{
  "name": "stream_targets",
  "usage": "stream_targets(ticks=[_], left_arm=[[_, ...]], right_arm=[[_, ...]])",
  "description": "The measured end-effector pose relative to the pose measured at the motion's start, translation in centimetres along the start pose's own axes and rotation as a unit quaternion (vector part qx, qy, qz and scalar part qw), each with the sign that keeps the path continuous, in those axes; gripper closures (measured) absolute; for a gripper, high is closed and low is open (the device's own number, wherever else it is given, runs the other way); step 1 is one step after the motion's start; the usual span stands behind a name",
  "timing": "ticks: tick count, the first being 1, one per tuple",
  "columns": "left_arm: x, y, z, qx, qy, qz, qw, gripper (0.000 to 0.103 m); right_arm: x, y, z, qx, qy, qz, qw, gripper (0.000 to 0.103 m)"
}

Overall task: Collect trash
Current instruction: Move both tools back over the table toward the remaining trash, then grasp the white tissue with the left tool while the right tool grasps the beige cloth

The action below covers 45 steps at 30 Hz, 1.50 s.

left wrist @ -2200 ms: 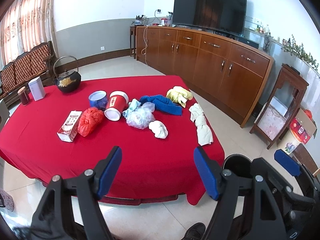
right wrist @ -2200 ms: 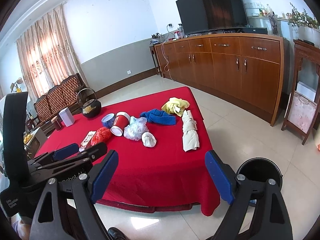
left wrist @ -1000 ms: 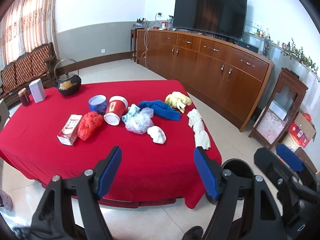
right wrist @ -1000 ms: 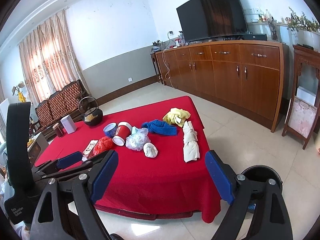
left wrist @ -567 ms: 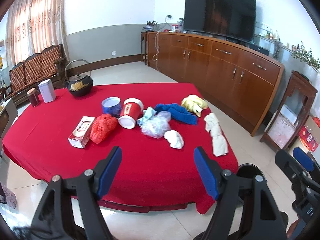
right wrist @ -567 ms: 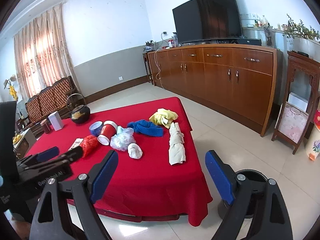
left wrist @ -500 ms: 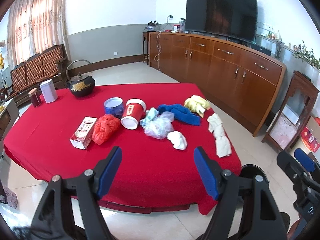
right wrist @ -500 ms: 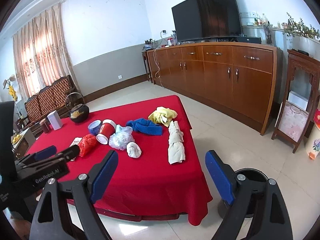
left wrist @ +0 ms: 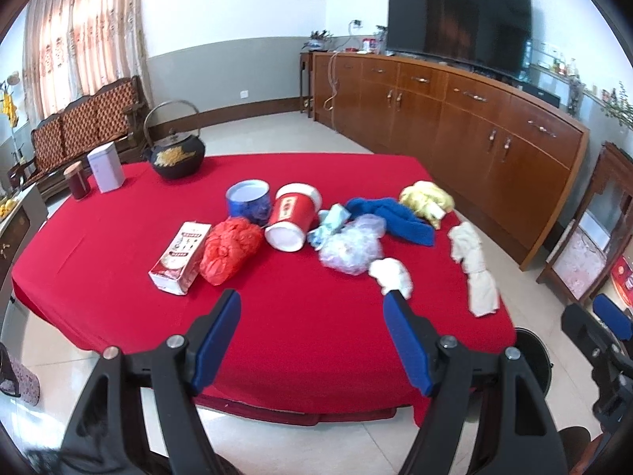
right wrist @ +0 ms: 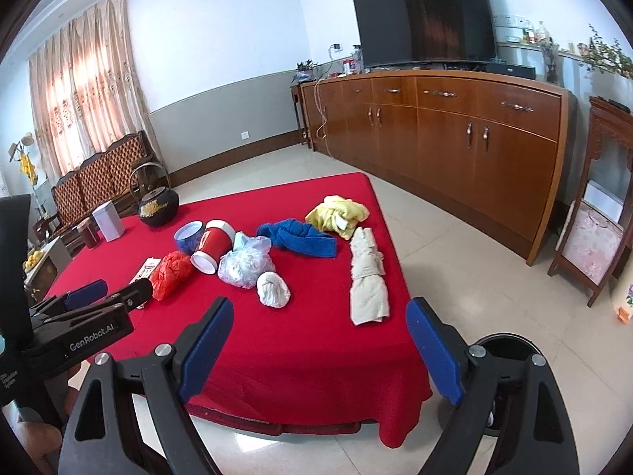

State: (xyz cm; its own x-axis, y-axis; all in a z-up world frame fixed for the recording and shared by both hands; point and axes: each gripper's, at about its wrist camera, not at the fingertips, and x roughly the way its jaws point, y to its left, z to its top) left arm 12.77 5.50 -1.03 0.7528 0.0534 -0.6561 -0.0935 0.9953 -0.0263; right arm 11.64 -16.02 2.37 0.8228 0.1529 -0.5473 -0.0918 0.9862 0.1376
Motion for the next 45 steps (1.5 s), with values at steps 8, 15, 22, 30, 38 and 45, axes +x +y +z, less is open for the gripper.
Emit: stream_targets(ticks=[8, 15, 22, 30, 38, 45], left_arm=[[3.5, 2.6, 0.4, -0.019, 0.023, 0.026, 0.9992, 0.027], [6.4, 3.7, 0.6, -0.028, 0.044, 0.034, 0.9980, 0.027], [9.3, 1.7, 0.7, -0.014, 0.063, 0.020, 0.9977, 0.027], [11.1, -2.4, 0.8, 0.006, 0.078, -0.027, 0.9966, 0.027], [12.6, -6.3, 1.0, 0.025, 0.090, -0.056, 0.9941, 0.027], [13.8, -7.9, 0.8, 0.034, 0.099, -0.062, 0.9925, 0.027]], right_arm=[[4.4, 1.1, 0.5, -0.004, 0.025, 0.018, 1.000, 0.013], [8.2, 0.6, 0.6, 0.000, 0.045, 0.013, 0.999, 0.013], [11.3, -2.0, 0.9, 0.017, 0.060, -0.010, 0.998, 0.013], [14.4, -5.2, 1.2, 0.038, 0.072, -0.033, 0.996, 0.013], [17.7, -7.2, 0.9, 0.051, 0.091, -0.035, 0.994, 0.013], [20.1, -8.2, 1.1, 0.051, 0.096, -0.030, 0.994, 0.013]])
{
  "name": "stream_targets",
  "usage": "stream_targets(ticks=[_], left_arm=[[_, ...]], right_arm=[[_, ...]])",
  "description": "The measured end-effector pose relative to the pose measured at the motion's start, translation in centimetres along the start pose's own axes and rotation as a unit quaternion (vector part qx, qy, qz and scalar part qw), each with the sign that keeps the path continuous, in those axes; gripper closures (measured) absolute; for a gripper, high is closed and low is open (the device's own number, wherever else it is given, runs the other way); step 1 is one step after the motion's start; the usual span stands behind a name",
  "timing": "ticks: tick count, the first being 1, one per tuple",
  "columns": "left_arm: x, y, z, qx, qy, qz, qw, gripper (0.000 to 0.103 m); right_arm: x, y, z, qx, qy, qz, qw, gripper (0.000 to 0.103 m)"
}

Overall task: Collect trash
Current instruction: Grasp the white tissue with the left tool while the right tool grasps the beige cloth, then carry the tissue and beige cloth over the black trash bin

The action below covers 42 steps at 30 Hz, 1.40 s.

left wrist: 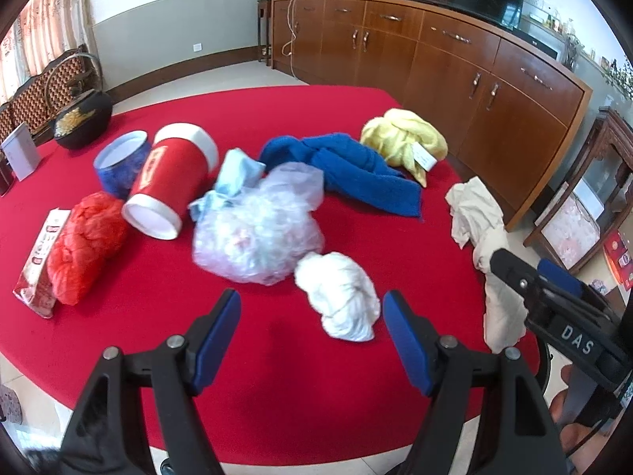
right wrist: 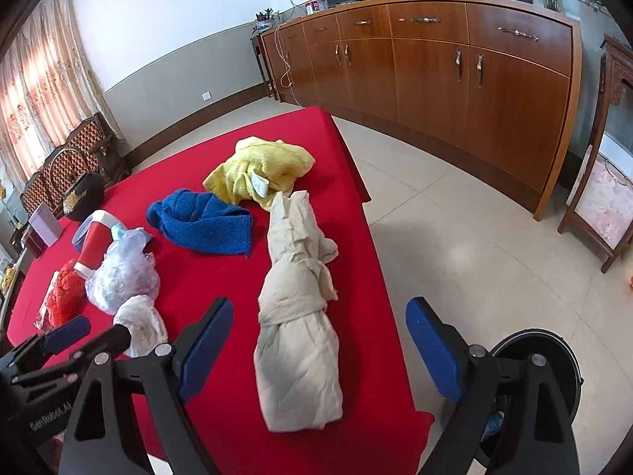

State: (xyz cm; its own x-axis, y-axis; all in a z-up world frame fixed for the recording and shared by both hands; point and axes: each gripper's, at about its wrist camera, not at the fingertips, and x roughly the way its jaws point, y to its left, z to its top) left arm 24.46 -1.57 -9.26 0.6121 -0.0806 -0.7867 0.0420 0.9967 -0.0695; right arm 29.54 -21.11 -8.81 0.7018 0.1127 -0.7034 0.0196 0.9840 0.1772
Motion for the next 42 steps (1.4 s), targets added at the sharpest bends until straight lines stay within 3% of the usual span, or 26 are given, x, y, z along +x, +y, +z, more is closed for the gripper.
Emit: stream_targets(ticks=[7, 10, 13, 16, 18, 19, 32, 37, 42], left_arm=[[1.6, -0.5, 0.0, 0.007, 0.010, 0.004, 0.9999, 0.028], [1.9, -0.5, -0.2, 0.008, 0.014, 0.003, 0.9999, 0.039], [2.1, -0.5, -0.4, 0.008, 0.021, -0.007, 0.9997, 0.054], [2.0, -0.9, -0.5, 0.014, 0.017, -0.015, 0.9997, 0.069], [1.8, -1.1, -0.6, 0.018, 0.014, -0.018, 0.9996, 0.071], [1.8, -1.1, -0.7, 0.017, 0.013, -0.022, 0.9995, 0.072], [-1.6, -2.0, -0.5, 0.029, -0.014, -0.058, 0.9978, 0.074], [-3.4, -5.5, -0.6, 0.057, -0.022, -0.088, 0.9942, 0.074], [-4.4, -10.6, -1.5, 0.094, -0.017, -0.131, 0.9868, 0.074]], right_arm=[[1.3, 0.0, 0.2, -0.006, 0.005, 0.004, 1.000, 0.013], [1.8, 0.2, 0.1, -0.011, 0.010, 0.006, 1.000, 0.015], [2.4, 0.3, -0.1, -0.013, 0.015, 0.011, 1.000, 0.033], [2.4, 0.4, -0.1, -0.014, 0.011, 0.007, 1.000, 0.038], [2.3, 0.3, -0.1, -0.013, 0.007, 0.009, 1.000, 0.059], [2.2, 0.4, -0.1, -0.014, 0.009, 0.014, 1.000, 0.063], [-2.0, -0.7, -0.4, 0.005, -0.028, 0.035, 0.999, 0.065], [-5.6, -4.1, -1.3, 0.029, -0.045, 0.014, 0.998, 0.065], [-9.0, -10.0, -3.2, 0.069, -0.052, -0.033, 0.996, 0.065]])
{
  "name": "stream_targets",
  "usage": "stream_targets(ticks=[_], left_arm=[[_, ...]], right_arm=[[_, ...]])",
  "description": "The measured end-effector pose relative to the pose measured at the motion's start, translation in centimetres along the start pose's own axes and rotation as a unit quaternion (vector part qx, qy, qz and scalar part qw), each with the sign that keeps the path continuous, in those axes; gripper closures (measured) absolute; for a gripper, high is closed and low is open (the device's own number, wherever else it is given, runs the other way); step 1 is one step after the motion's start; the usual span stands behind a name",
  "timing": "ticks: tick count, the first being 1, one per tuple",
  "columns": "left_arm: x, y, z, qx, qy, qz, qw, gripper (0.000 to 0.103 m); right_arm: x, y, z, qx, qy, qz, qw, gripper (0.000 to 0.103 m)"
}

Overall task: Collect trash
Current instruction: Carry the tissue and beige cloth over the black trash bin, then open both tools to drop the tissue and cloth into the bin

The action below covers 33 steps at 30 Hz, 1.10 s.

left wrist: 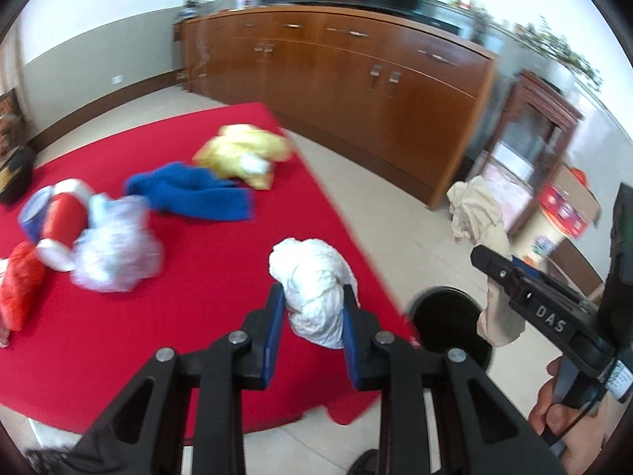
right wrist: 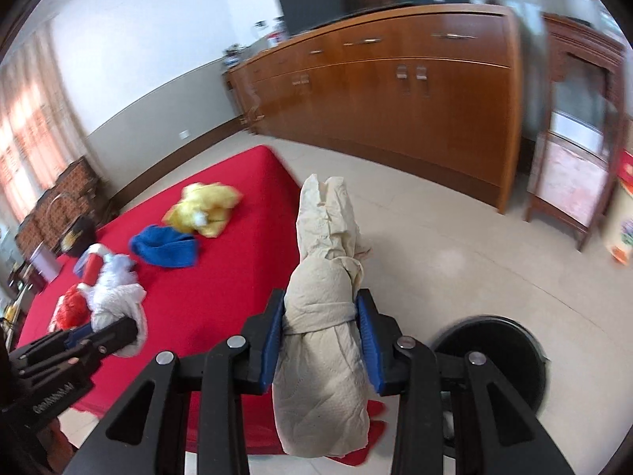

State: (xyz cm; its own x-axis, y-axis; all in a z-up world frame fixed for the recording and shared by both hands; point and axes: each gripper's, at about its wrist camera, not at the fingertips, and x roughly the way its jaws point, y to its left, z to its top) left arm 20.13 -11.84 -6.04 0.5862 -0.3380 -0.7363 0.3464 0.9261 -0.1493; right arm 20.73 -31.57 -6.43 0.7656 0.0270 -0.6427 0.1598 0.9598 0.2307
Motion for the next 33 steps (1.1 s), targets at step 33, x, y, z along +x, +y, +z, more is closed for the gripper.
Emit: stream_targets(ticks=[33], left_arm=[[17.5, -20.0, -4.9, 0.116, 0.181, -0.097, 0.9719, 0.069]], right_arm=[[4.6, -23.0, -6.6, 0.155, 0.111, -0.111, 0.975, 0.062]])
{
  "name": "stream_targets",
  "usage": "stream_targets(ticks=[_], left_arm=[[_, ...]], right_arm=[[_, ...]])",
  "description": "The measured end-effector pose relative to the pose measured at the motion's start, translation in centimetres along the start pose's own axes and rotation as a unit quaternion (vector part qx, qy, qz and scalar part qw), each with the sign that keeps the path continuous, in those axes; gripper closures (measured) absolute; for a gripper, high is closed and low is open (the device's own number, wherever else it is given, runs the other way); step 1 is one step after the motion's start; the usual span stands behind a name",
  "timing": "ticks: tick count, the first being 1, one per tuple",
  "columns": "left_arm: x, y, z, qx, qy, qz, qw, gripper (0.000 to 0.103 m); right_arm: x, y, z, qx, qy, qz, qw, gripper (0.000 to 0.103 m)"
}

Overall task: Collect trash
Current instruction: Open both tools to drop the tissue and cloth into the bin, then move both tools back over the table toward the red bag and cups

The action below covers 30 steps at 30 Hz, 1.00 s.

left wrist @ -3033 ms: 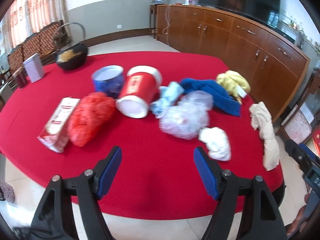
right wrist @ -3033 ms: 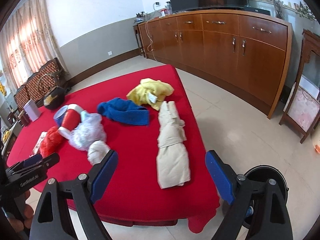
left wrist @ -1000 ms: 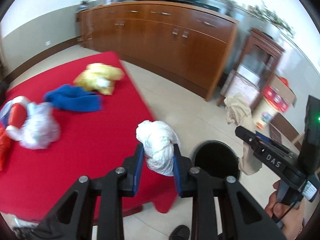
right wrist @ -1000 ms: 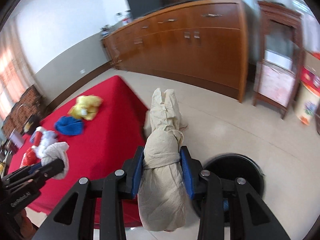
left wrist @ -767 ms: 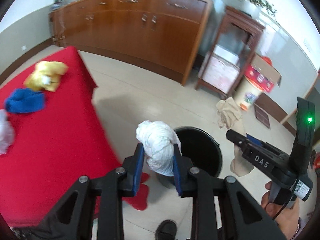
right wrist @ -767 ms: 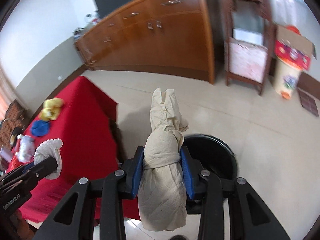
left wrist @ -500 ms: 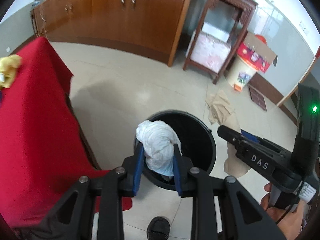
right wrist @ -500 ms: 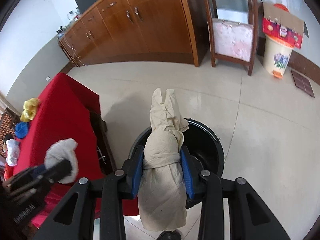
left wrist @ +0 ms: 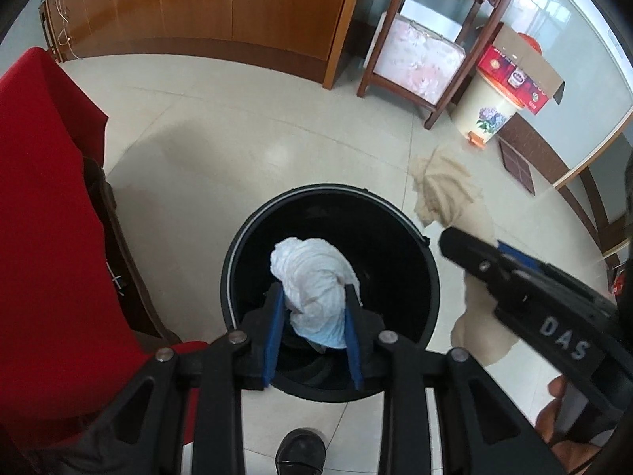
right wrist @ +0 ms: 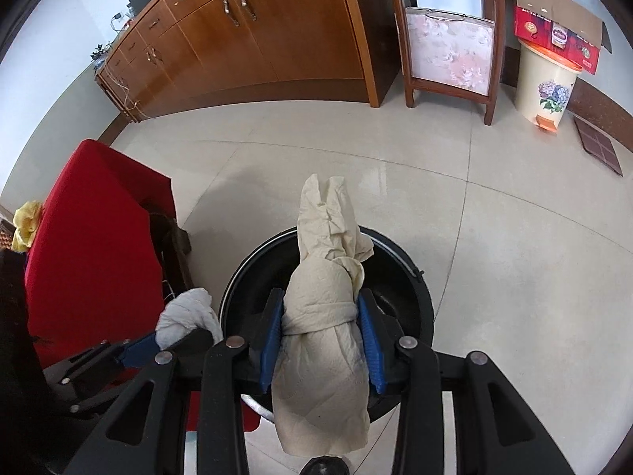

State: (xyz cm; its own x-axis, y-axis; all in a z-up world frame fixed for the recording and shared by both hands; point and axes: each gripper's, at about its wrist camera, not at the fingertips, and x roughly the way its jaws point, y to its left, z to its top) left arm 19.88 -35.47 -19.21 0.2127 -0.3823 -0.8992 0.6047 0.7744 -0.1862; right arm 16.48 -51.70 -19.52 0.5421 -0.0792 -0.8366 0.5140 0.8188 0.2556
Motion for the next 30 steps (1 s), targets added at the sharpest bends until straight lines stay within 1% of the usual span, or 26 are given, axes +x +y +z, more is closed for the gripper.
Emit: stream_targets(ticks=[1, 2, 3, 4, 5, 6, 10, 13, 14, 17, 18, 19, 22, 24, 28, 30], left_arm=[[0.2, 0.1, 0.1, -0.001, 0.003, 0.000, 1.0000, 0.066], [0.4, 0.2, 0.1, -0.002, 0.005, -0.001, 1.0000, 0.059], [0.4, 0.3, 0.1, -0.002, 0.006, -0.001, 1.0000, 0.047], [0.5, 0.4, 0.2, -0.002, 0.006, 0.002, 1.0000, 0.042], [0.5, 0.3, 0.3, -0.002, 0.004, 0.007, 1.0000, 0.035], [0.3, 0.3, 0.4, 0.000, -0.001, 0.008, 1.0000, 0.034], [-0.2, 0.9, 0.8, -0.001, -0.011, 0.015, 0.9998, 0.034], [-1.5, 1.5, 0.8, -0.007, -0.024, 0.027, 0.9993, 0.034], [-2.1, 1.6, 0.9, -0.008, -0.030, 0.029, 0.9991, 0.034], [-4.3, 1.8, 0.8, -0.003, -0.053, 0.047, 0.9975, 0.034], [-5.3, 1.8, 0.7, -0.001, -0.060, 0.050, 0.9969, 0.034], [-6.0, 1.9, 0.7, -0.002, -0.067, 0.052, 0.9964, 0.034], [-8.9, 2.5, 0.3, -0.007, -0.085, 0.059, 0.9946, 0.034], [-10.7, 3.0, -0.1, -0.012, -0.096, 0.066, 0.9931, 0.034], [-14.1, 4.8, -1.2, -0.035, -0.114, 0.080, 0.9897, 0.034], [-16.0, 6.3, -2.0, -0.052, -0.125, 0.088, 0.9868, 0.034]], right_arm=[[-0.1, 0.0, 0.0, 0.001, -0.001, -0.005, 1.000, 0.062], [0.0, 0.0, 0.2, 0.001, -0.001, -0.010, 1.000, 0.059], [0.1, -0.1, 0.3, 0.004, -0.003, -0.015, 1.000, 0.047], [0.0, -0.1, 0.5, 0.007, -0.005, -0.020, 1.000, 0.040], [-0.1, -0.2, 0.6, 0.008, -0.009, -0.023, 1.000, 0.029], [-0.3, -0.2, 0.7, 0.009, -0.015, -0.027, 0.999, 0.028], [-1.2, -0.4, 1.0, 0.022, -0.032, -0.025, 0.999, 0.028], [-2.3, -0.4, 1.2, 0.028, -0.048, -0.025, 0.998, 0.028], [-3.4, 0.1, 1.1, 0.030, -0.061, -0.026, 0.997, 0.028], [-4.3, 0.6, 1.1, 0.030, -0.068, -0.025, 0.997, 0.028], [-5.4, 1.1, 1.1, 0.030, -0.073, -0.022, 0.997, 0.028], [-5.4, 1.1, 1.1, 0.030, -0.073, -0.022, 0.997, 0.028], [-7.5, 2.4, 0.8, 0.026, -0.081, -0.018, 0.996, 0.027], [-9.0, 3.4, 0.6, 0.022, -0.087, -0.013, 0.996, 0.023], [-11.8, 6.3, 0.0, 0.002, -0.101, 0.010, 0.995, 0.021], [-12.8, 8.0, -0.5, -0.011, -0.105, 0.025, 0.994, 0.021]])
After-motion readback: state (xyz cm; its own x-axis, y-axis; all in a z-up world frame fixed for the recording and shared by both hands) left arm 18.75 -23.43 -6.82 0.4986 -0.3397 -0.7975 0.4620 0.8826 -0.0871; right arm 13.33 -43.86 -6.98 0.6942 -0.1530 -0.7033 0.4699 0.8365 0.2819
